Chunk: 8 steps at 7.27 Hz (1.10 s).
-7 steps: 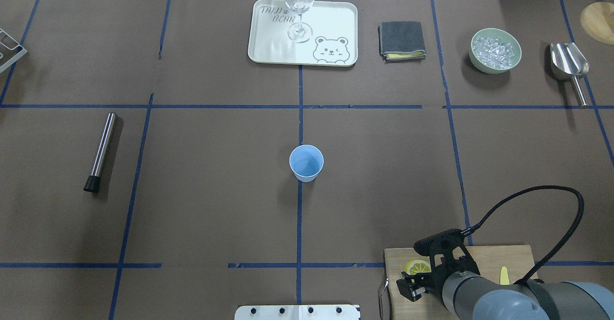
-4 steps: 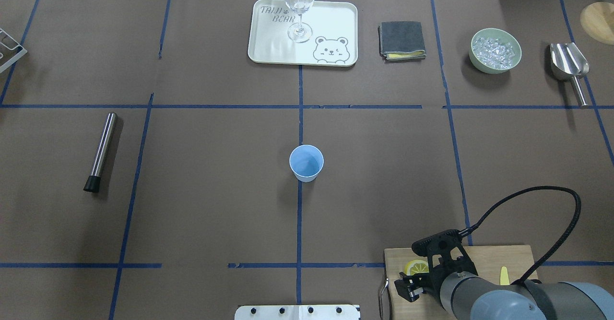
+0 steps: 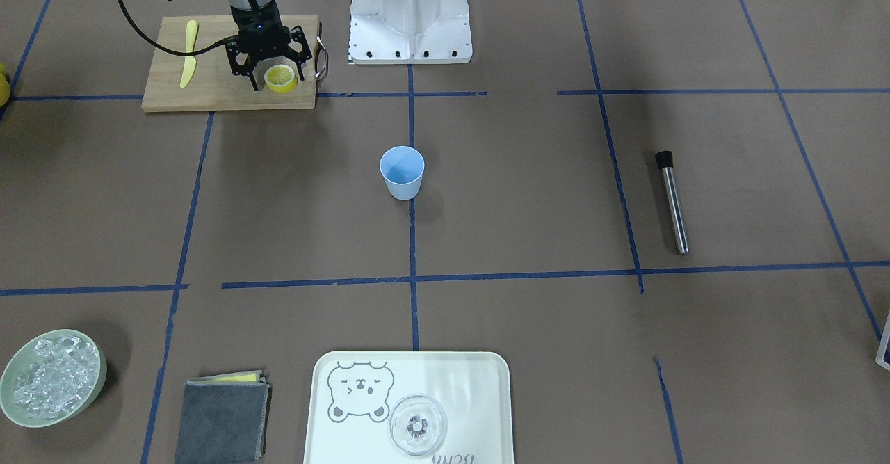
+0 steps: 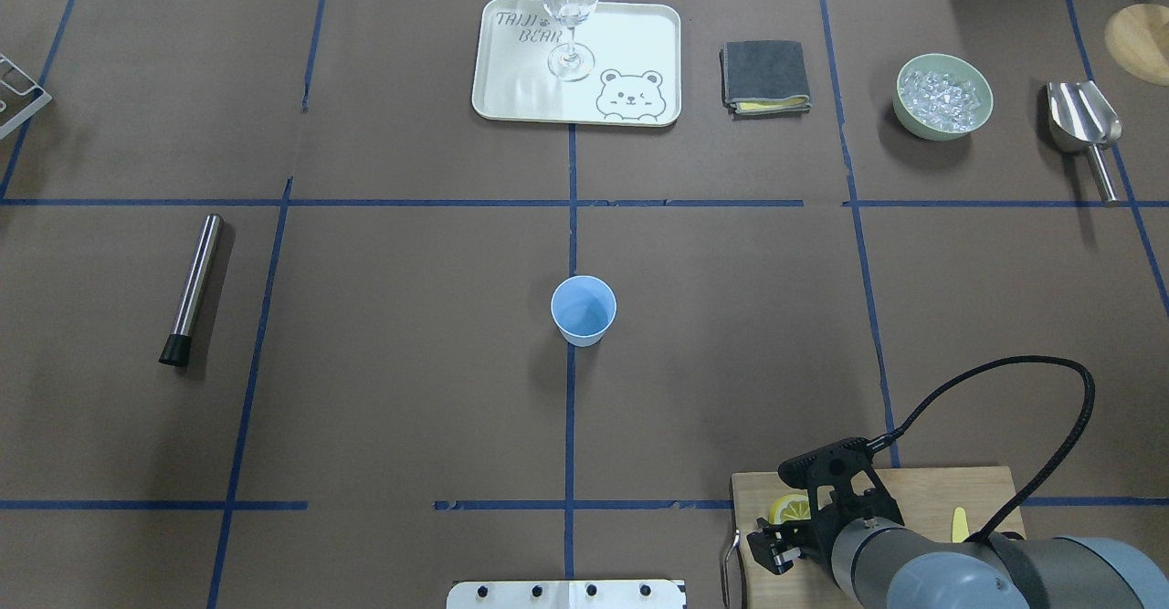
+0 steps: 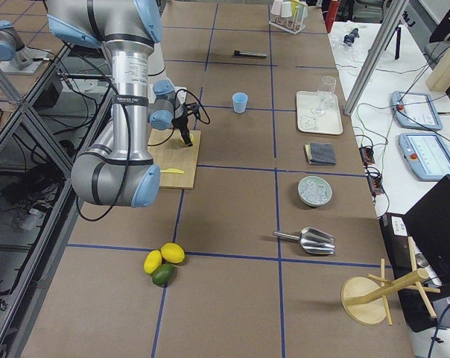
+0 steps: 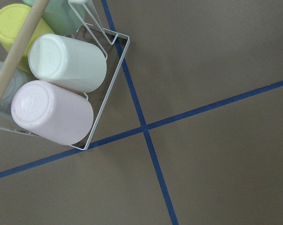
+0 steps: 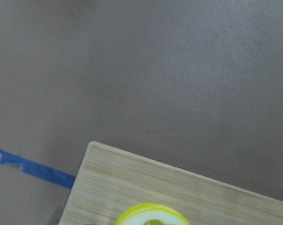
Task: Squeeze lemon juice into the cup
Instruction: 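Close the right gripper on the lemon slice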
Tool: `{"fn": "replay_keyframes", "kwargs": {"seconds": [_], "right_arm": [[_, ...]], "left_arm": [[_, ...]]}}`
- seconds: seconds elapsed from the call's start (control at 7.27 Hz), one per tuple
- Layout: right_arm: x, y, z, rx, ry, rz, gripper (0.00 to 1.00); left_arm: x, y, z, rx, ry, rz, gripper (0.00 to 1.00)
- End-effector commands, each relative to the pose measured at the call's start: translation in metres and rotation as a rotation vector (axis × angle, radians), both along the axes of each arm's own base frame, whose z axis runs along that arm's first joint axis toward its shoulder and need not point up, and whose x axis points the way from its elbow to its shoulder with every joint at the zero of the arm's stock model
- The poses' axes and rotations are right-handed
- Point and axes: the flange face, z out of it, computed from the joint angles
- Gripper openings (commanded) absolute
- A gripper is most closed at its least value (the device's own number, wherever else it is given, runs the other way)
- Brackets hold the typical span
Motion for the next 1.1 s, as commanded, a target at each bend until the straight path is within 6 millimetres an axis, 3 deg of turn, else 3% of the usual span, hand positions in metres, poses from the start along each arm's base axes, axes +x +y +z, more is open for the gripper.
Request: {"fn": "replay_keyframes", "kwargs": {"seconds": [0.0, 0.83, 0.96], "right_arm": [[-0.0034, -0.0005, -0.0056, -0.002, -0.011, 0.0, 0.83], [-0.0009, -0.0028, -0.0064, -0.004, -0.013, 0.001, 0.81], [-0.0012, -0.0027, -0.007, -0.005, -0.014, 0.0, 0.76]], "left_arm": [[-0.0003, 0.0, 0.0, 0.0, 0.0, -0.001, 1.0], [-0.0003, 0.0, 0.0, 0.0, 0.0, -0.001, 1.0], [-0.0003, 0.0, 0.0, 0.001, 0.0, 0.001, 1.0]]}}
